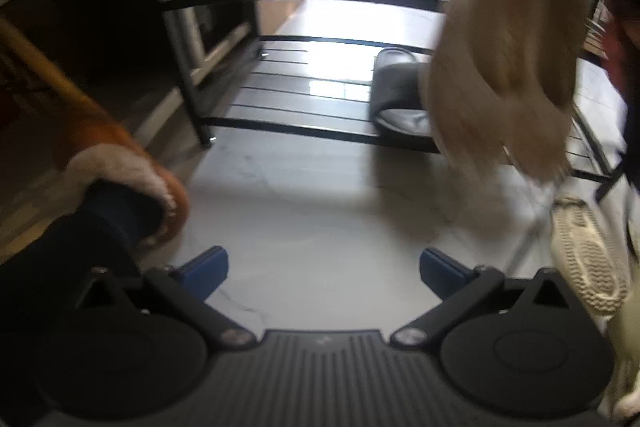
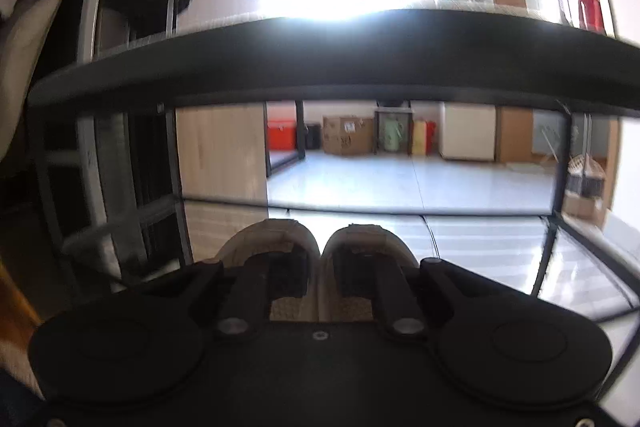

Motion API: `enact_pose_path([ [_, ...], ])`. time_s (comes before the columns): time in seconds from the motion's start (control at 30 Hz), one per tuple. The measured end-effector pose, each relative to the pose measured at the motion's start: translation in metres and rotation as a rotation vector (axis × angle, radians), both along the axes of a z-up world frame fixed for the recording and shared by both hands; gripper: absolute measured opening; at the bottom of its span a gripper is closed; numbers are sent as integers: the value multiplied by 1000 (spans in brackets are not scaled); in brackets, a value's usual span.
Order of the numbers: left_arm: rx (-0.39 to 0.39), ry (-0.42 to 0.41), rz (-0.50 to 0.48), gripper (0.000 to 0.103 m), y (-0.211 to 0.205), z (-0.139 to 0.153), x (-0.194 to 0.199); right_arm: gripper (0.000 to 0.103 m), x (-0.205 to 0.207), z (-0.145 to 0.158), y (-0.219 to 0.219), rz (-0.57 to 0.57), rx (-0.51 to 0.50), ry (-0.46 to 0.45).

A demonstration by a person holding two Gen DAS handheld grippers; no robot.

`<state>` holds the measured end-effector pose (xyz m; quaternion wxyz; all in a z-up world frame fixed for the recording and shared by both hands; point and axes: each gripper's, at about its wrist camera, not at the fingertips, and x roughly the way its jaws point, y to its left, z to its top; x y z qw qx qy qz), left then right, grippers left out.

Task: Organize scattered shoes
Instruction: 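Lift the white flat pair with the right gripper up to the rack's upper shelf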

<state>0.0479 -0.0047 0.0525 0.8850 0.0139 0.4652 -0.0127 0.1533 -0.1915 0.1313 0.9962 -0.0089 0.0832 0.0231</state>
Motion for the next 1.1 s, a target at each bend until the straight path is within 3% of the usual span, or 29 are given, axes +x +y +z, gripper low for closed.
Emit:
enact_pose_path([
  [0.13,-136,51,69,102,12,16,16,13,40,18,8,-1,-27,-57],
  [0.27,-265,68,186,102,41,33,36,13,73,16,16,-17,-77,-79],
  [0.33,-301,30,256,102,53,42,43,13,91,10,20,-17,-124,-87],
  [0.43,-314,-17,276,102,55,51,45,13,113,10,20,-13,-103,-61],
  [0.53,-341,9,249,102,51,52,50,15,132,11,25,-43,-123,-13],
  [0.6,-343,44,285,102,53,46,56,15,139,12,27,-58,-146,8],
  [0.63,-352,50,304,102,55,46,58,20,141,12,27,-62,-157,8],
  [0.7,-371,64,342,102,59,44,62,40,144,13,28,-69,-180,9],
  [0.77,-386,44,359,102,62,46,59,84,148,14,29,-77,-203,10],
  [0.8,-388,33,362,102,62,47,58,90,149,15,30,-81,-215,10],
  [0.93,-391,24,371,102,65,47,58,94,155,18,31,-90,-258,13],
  [1.1,-398,28,371,102,66,45,54,102,148,30,28,30,-253,59],
])
